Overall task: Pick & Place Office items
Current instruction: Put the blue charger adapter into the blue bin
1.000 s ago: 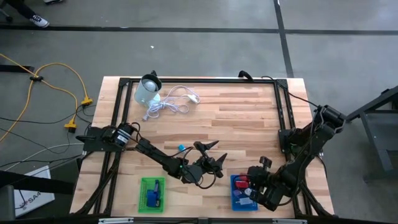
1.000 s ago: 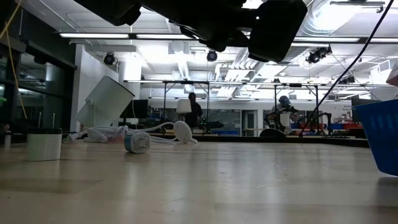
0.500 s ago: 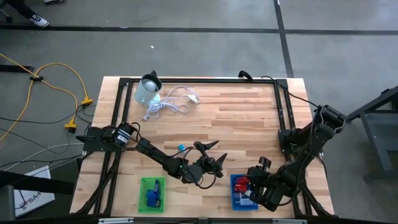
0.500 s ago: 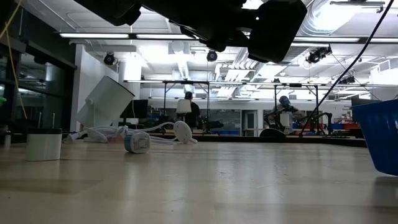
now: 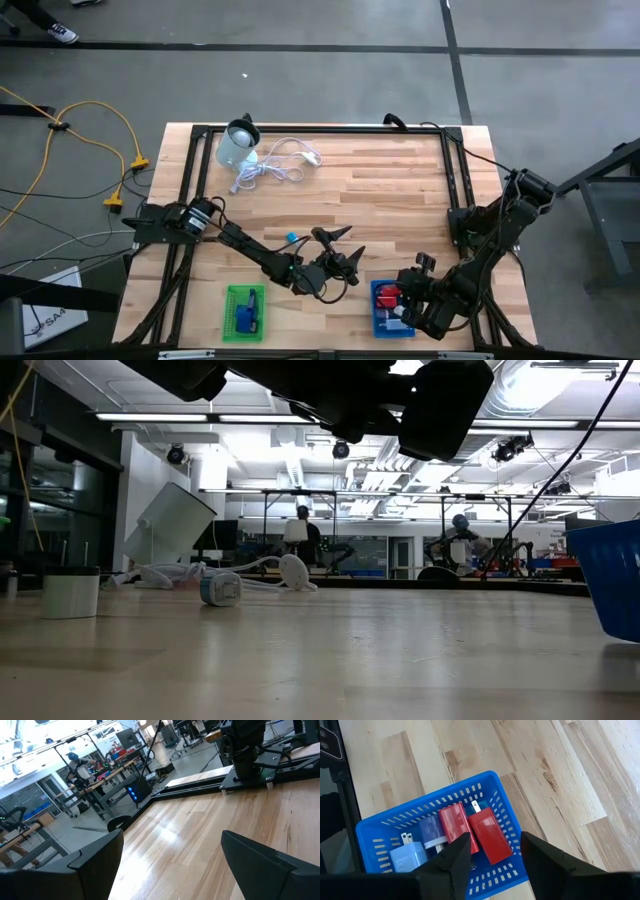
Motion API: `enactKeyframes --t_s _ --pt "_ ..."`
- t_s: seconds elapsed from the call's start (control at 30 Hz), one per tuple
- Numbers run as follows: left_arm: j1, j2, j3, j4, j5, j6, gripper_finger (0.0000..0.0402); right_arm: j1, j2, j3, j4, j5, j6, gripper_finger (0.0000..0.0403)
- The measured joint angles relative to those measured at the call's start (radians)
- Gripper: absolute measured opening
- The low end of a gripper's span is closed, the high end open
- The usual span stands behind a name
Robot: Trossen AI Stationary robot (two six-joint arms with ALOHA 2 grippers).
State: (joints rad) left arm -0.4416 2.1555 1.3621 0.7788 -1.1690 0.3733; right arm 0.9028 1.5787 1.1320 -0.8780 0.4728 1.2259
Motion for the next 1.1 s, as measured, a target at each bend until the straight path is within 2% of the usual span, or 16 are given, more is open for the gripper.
enactKeyframes --t_s 0.23,0.4,0.77,1.1 --pt "0.0 0.0 0.0 0.0 0.0 0.0 0.0328 -0.012 0.0 0.0 -0.008 -0.003 0.005 0.0155" --pt "0.0 0.0 0.0 0.013 0.0 0.0 0.0328 -0.069 -0.026 0.0 -0.065 -0.008 0.006 0.0153" --pt "-0.009 0.0 0.0 0.015 0.0 0.0 0.0328 -0.208 -0.189 0.0 -0.314 -0.003 -0.024 0.0153" --pt "-0.008 0.0 0.0 0.015 0.0 -0.004 0.0328 -0.23 -0.282 0.0 -0.354 -0.055 -0.079 0.0153"
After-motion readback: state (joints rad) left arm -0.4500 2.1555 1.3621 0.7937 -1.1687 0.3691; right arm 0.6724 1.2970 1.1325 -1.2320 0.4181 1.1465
